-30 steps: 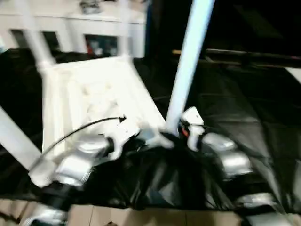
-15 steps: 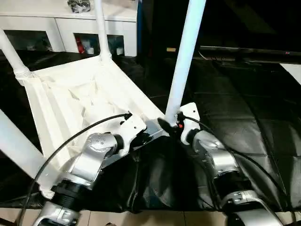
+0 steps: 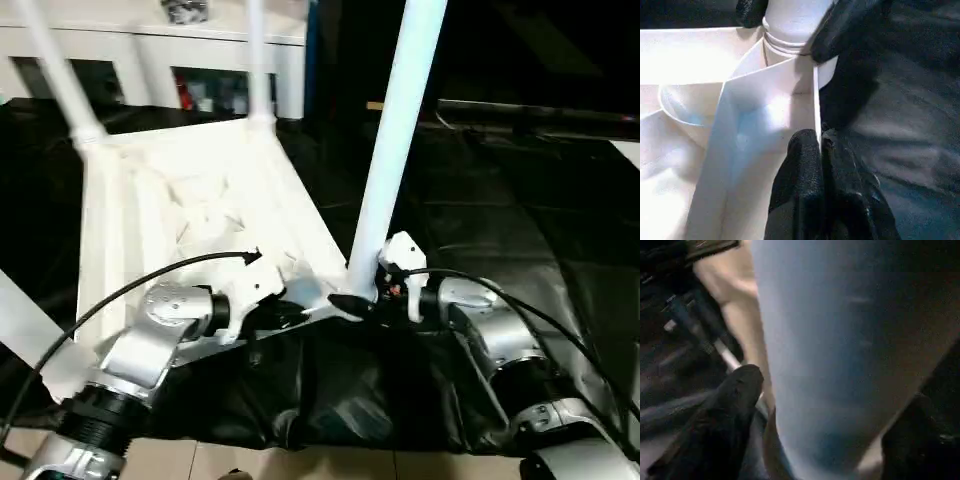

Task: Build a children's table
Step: Rotate leg to tighten

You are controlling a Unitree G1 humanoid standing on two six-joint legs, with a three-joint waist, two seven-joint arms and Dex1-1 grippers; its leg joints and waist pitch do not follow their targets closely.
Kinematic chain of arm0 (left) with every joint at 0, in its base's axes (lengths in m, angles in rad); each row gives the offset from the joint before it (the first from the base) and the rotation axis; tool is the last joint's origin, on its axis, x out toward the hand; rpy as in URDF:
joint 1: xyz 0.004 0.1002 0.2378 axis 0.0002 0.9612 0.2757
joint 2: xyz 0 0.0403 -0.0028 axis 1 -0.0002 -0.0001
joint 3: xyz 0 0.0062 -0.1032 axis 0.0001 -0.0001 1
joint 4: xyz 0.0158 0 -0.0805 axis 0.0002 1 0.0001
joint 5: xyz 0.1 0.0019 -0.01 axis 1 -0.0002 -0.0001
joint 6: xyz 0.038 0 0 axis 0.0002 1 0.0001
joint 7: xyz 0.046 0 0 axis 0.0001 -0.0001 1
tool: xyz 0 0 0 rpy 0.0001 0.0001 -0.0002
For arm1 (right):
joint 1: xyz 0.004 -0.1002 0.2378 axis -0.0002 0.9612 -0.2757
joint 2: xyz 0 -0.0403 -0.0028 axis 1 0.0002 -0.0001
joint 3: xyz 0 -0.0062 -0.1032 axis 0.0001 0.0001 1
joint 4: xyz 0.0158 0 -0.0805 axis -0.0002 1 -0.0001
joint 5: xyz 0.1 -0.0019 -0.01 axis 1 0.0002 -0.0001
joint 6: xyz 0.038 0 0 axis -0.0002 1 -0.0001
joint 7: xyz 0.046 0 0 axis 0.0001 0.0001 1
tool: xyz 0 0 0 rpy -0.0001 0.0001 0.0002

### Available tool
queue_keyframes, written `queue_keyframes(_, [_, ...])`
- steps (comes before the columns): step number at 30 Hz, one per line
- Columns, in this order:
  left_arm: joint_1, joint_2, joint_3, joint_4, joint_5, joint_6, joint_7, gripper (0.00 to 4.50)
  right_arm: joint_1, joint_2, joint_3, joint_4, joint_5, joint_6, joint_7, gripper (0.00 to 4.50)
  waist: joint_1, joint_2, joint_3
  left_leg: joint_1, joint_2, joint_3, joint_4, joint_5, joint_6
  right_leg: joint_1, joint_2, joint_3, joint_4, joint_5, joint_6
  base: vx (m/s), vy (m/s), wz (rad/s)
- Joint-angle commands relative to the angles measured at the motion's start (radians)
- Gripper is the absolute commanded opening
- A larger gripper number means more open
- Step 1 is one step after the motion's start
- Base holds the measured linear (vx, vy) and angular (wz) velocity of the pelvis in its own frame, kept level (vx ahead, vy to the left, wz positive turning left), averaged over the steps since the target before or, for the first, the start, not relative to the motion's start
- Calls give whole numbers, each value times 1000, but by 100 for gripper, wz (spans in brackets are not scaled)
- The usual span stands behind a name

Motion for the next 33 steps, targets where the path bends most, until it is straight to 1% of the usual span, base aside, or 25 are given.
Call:
queue_keyframes(1, [-12,-12,-37,-33,-15,-18,-34,0,-5,4,30,-25,12,2,57,314,-2,3,-65,19,57,-13,-67,-170,50,35,-85,47,-65,-139,-237,0,0,0])
queue_keyframes(2, [-12,-3,-38,-34,-19,-17,-45,0,-6,-6,40,-22,7,-5,87,305,-2,0,-65,17,57,-13,-68,-167,49,37,-85,47,-64,-134,-238,0,0,0])
queue_keyframes(3, [-11,0,-39,-35,-21,-16,-49,0,-5,-10,44,-22,5,-8,98,305,-1,1,-65,18,57,-13,-68,-167,48,37,-86,47,-64,-135,-239,0,0,0])
queue_keyframes(4, [-10,1,-40,-39,-29,-10,-58,0,-4,-14,52,-25,5,-5,116,297,-1,5,-65,18,57,-13,-68,-169,47,36,-86,47,-64,-135,-240,0,0,0])
queue_keyframes(5, [-9,2,-42,-42,-38,-5,-69,0,-2,-19,62,-28,3,-4,138,281,-1,0,-66,19,58,-13,-67,-174,45,36,-85,46,-64,-137,-240,0,0,0])
queue_keyframes(8, [-11,2,-47,-39,-37,-8,-69,0,-2,-26,73,-28,1,-6,148,263,1,0,-65,18,58,-13,-67,-174,46,36,-86,47,-65,-142,-240,0,0,0])
queue_keyframes(9, [-11,-1,-47,-39,-36,-8,-65,0,1,-27,78,-31,2,-4,153,261,1,1,-65,18,57,-13,-68,-178,44,36,-85,47,-66,-150,-238,0,0,0])
queue_keyframes(13, [-7,-9,-48,-37,-31,-13,-51,0,10,-20,79,-39,2,3,146,256,1,-2,-66,18,57,-13,-67,-172,42,36,-86,47,-65,-159,-233,0,0,0])
queue_keyframes(15, [-9,-23,-48,-30,-9,-9,-4,0,17,5,61,-43,14,18,114,255,1,-3,-66,18,57,-13,-67,-168,43,36,-86,48,-66,-153,-232,0,0,0])
queue_keyframes(17, [-18,-56,-38,-20,12,14,74,0,21,40,38,-32,13,29,32,254,-1,1,-63,22,57,-15,-70,-200,29,33,-87,48,-72,-202,-226,0,0,0])
queue_keyframes(18, [-23,-76,-32,-18,18,25,111,0,24,59,28,-24,9,26,-16,254,-2,0,-61,21,57,-14,-71,-207,24,33,-87,49,-74,-216,-222,0,0,0])
queue_keyframes(19, [-25,-87,-30,-17,21,31,129,0,25,71,22,-19,6,26,-48,254,-4,-1,-60,22,57,-16,-73,-226,11,32,-89,49,-77,-251,-213,0,0,0])
queue_keyframes(20, [-30,-116,-31,-16,37,46,180,0,29,110,2,-2,-1,32,-149,254,-5,8,-61,23,56,-18,-73,-234,5,32,-90,49,-78,-265,-210,0,0,0])
queue_keyframes(21, [-37,-145,-29,-10,47,62,224,0,37,138,-7,3,-6,30,-208,254,-13,5,-59,21,56,-19,-77,-251,-7,31,-88,49,-82,-290,-201,0,0,0])
queue_keyframes(22, [-41,-169,-29,-6,52,77,253,0,43,161,-11,6,-12,30,-258,254,-15,6,-59,23,55,-21,-78,-269,-17,31,-88,48,-85,-324,-187,0,0,0])
queue_keyframes(23, [-45,-185,-32,-2,62,82,278,0,48,177,-10,5,-20,34,-290,254,-15,6,-59,23,55,-21,-78,-269,-17,31,-88,48,-85,-324,-187,0,0,0])
queue_keyframes(24, [-50,-205,-36,6,73,89,309,0,54,197,-6,3,-32,35,-325,254,-19,12,-60,23,55,-24,-79,-282,-25,29,-89,48,-87,-336,-178,0,0,0])
queue_keyframes(25, [-54,-219,-42,10,81,93,325,0,58,218,-4,3,-40,37,-359,254,-22,9,-60,23,54,-22,-78,-284,-24,28,-87,49,-89,-333,-176,0,0,0])
queue_keyframes(26, [-58,-233,-48,15,95,95,349,0,59,238,-3,6,-51,37,-399,254,-24,14,-61,23,54,-23,-78,-289,-24,27,-86,50,-89,-320,-177,0,0,0])
queue_keyframes(27, [-58,-233,-48,15,95,95,349,0,59,238,-3,6,-51,37,-399,254,-25,11,-61,22,53,-22,-78,-287,-23,27,-85,50,-89,-313,-177,0,0,0])
queue_keyframes(28, [-65,-260,-59,21,116,104,387,0,60,278,-1,12,-75,32,-482,254,-28,20,-62,20,52,-23,-77,-280,-21,28,-86,50,-86,-291,-181,0,0,0])
queue_keyframes(29, [-66,-277,-59,18,118,115,404,0,57,295,-2,16,-88,33,-526,254,-35,18,-62,19,51,-22,-78,-277,-22,28,-83,50,-87,-280,-182,0,0,0])
queue_keyframes(31, [-68,-297,-57,12,119,129,422,0,52,325,-10,17,-79,29,-546,254,-36,19,-63,19,50,-22,-76,-275,-18,30,-84,49,-87,-278,-180,0,0,0])
queue_keyframes(32, [-68,-301,-57,10,122,132,424,0,51,331,-12,17,-77,28,-550,254,-36,18,-64,18,49,-22,-75,-270,-9,30,-84,50,-88,-275,-180,0,0,0])
queue_keyframes(33, [-69,-302,-56,12,124,131,425,0,49,336,-20,16,-66,27,-547,254,-36,20,-66,14,48,-22,-75,-260,-3,33,-83,49,-86,-268,-178,0,0,0])
